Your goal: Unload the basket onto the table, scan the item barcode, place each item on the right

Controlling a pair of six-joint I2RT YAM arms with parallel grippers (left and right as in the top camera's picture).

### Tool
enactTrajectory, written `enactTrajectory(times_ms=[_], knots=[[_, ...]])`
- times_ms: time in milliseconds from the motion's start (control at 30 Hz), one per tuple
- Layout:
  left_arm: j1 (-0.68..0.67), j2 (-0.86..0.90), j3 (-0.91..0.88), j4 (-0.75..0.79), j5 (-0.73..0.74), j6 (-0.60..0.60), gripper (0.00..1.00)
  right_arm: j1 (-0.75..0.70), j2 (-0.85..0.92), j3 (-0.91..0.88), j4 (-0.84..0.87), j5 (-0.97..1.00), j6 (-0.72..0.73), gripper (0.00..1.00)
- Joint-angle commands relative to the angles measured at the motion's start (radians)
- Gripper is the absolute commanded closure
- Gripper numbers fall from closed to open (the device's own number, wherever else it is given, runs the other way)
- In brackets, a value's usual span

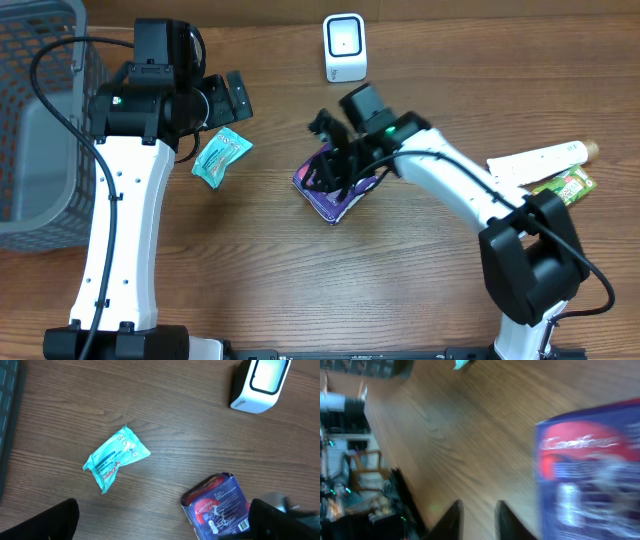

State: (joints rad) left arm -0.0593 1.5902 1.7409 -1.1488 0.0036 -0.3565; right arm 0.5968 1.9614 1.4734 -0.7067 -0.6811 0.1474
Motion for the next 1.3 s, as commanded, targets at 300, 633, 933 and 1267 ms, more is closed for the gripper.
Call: enactTrajectory(times_ms=[300,633,933,1267], knots=[[0.0,0.007,0.01,0.0,0.004,0.02,0.0,0.193,0.051,-0.068,-0.042,0.482,0.586,0.96],[0.0,0.007,0.01,0.0,0.004,0.02,0.0,0.085,0.051,-0.068,-0.149,0.573,0.593,0.96],[0.0,0.007,0.01,0.0,0.004,0.02,0.0,-0.144,0.051,-0.068,-0.054,0.676,0.525,0.96],[0.0,0.007,0.01,0.0,0.004,0.02,0.0,-0.263,0.052,-0.072,0.272,0.446,0.447,0.56]])
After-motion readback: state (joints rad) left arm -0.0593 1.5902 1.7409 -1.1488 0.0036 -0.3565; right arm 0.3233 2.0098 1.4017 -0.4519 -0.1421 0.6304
